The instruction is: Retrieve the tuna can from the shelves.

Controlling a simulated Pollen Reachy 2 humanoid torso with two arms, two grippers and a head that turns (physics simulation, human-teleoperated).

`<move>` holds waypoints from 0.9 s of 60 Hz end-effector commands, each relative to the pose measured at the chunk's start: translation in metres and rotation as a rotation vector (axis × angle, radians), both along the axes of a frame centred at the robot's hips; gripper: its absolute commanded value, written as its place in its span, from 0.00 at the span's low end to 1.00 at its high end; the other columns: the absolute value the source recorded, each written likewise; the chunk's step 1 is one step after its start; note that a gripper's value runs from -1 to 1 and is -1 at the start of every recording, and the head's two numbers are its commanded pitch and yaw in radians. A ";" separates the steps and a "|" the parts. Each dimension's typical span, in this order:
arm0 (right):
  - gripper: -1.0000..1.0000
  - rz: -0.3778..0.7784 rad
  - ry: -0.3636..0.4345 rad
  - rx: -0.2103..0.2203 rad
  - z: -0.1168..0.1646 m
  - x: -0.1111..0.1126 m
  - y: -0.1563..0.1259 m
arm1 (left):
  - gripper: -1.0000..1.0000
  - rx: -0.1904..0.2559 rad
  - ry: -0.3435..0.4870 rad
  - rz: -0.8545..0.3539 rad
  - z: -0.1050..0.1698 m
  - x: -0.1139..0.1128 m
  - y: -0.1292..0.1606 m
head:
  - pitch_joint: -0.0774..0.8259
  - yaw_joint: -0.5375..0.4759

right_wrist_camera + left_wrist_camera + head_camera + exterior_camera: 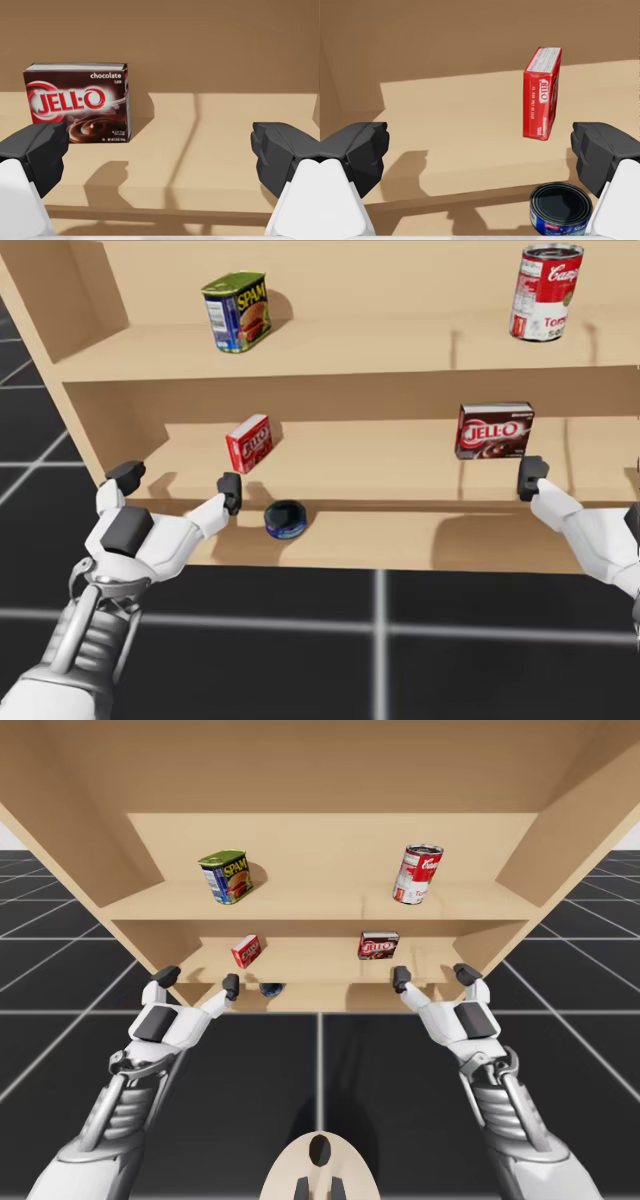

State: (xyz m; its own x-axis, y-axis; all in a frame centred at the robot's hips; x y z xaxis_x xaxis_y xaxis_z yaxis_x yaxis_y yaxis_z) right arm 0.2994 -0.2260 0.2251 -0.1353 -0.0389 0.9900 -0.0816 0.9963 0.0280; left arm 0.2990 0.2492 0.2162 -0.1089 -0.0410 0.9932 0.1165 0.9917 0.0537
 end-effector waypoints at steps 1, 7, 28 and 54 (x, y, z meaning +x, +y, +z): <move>0.00 -0.002 0.005 0.003 -0.002 0.000 0.004 | 0.00 0.000 -0.005 -0.009 0.001 -0.001 -0.001 | 0.70 0.70; 0.00 -0.006 0.002 -0.002 -0.002 -0.001 0.004 | 0.00 -0.007 -0.016 -0.026 0.002 -0.003 -0.002 | 0.73 0.72; 0.00 -0.029 -0.020 -0.008 -0.001 -0.001 0.003 | 0.00 -0.134 0.007 -0.190 0.019 -0.039 -0.023 | 0.75 0.72; 0.00 -0.060 -0.056 -0.016 0.002 -0.001 -0.002 | 0.00 -0.131 0.217 -0.234 -0.054 -0.037 -0.059 | 0.74 0.72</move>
